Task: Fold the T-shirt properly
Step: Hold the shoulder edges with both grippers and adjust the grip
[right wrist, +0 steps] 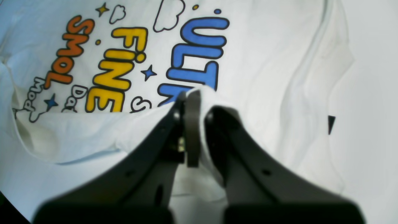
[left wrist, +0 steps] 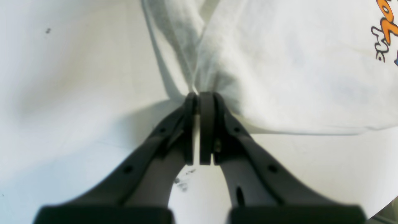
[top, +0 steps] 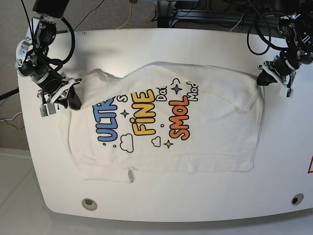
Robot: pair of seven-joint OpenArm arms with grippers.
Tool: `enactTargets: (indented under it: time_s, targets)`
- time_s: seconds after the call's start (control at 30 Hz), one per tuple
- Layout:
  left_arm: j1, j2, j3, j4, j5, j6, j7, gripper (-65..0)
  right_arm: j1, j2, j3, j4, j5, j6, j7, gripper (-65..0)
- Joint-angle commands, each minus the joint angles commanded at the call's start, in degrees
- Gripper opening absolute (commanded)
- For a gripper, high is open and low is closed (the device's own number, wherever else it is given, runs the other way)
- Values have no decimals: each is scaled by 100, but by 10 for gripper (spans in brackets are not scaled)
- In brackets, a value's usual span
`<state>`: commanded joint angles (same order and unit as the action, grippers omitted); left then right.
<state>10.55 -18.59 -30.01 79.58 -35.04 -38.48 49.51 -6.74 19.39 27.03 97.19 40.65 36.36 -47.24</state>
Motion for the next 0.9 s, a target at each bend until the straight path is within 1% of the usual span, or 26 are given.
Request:
enactTargets:
  time_s: [0.37, 0.5, 0.53, 0.63, 0.7, 0.83, 0.9]
  targets:
    - [-15, 7, -18, -31, 208, 192, -94, -650, 41, 6, 8, 19, -30, 7, 27, -650]
    - [-100, -6, -35, -16, 199, 236, -276, -650, 25, 6, -10, 26, -40, 16, 14, -650]
    - [-129, -7, -33, -25, 192, 240, -290, -632, 26, 6, -12, 23, -38, 11, 16, -650]
    - [-234, -9, -20, -57, 160, 245, -330, -526, 29, 7, -19, 14, -33, 8, 14, -650]
    - [-315, -10, -15, -95, 135, 234, -334, -467, 37, 9, -19, 3, -34, 12, 12, -650]
    - [-497, -7, 40, -132, 52, 203, -248, -389, 45, 17, -26, 1, -43, 29, -1, -650]
    - [-542, -8, 40, -139, 48, 201, -241, -394, 46, 20, -24, 3, -40, 32, -2, -650]
